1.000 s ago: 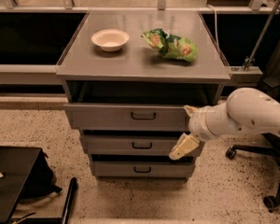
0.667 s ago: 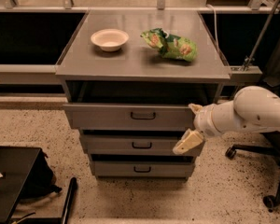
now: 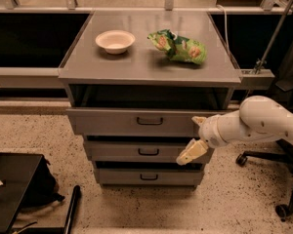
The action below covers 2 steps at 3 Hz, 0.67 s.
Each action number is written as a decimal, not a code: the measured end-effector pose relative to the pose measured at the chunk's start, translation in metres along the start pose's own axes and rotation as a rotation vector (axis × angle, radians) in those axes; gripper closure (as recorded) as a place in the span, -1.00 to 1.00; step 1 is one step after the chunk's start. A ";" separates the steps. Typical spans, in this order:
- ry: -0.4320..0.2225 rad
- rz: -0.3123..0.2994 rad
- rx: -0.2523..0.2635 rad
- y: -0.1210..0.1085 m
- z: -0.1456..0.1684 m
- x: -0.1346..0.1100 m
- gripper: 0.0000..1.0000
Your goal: Close top drawer
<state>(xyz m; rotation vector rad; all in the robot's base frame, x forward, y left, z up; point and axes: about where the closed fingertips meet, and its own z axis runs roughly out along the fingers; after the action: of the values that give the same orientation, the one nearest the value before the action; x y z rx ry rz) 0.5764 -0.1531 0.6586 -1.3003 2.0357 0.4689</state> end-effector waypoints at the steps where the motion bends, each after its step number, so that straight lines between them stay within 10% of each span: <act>1: 0.011 0.028 0.007 -0.010 0.009 0.002 -1.00; 2: 0.017 0.039 0.062 -0.034 0.007 -0.005 -1.00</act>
Offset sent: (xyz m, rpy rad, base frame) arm 0.0634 -0.0210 0.0134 -0.0412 -0.0477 -0.1369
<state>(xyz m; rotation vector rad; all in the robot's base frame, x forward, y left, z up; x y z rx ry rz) 0.6111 -0.1606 0.6594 -1.2337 2.0763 0.4106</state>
